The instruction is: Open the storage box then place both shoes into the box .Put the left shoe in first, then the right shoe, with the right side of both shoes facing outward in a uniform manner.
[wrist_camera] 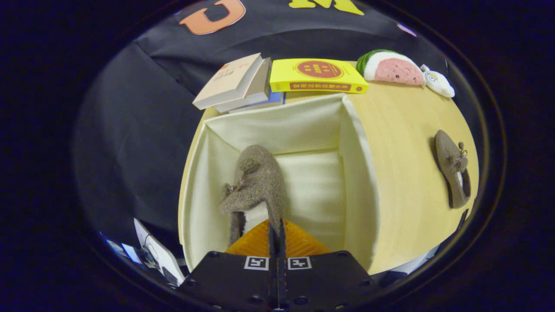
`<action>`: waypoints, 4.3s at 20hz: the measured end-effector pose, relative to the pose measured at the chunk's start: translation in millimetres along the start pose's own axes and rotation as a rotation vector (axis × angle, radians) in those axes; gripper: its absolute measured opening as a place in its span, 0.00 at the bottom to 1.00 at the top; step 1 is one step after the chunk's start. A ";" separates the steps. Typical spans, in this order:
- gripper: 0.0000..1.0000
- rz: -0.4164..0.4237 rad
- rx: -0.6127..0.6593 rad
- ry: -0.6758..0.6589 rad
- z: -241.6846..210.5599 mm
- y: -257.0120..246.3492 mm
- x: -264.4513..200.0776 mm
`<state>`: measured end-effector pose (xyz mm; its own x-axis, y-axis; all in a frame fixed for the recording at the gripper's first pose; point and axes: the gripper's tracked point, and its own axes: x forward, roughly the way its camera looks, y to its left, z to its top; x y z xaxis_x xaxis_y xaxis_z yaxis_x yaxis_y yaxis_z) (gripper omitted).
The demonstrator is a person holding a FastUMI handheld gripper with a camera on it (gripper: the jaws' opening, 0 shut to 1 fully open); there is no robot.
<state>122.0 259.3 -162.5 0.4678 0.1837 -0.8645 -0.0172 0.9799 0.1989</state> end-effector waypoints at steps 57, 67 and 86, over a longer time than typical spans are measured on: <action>0.84 -0.384 -0.153 0.079 51.9 -455.1 -80.5; 0.50 -0.369 -0.064 0.129 49.4 -476.1 -53.8; 0.00 -0.073 0.092 -0.031 55.5 -356.3 -155.1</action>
<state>104.5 -122.7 -73.7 0.4922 0.1083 -0.8637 0.0983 0.9790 0.1788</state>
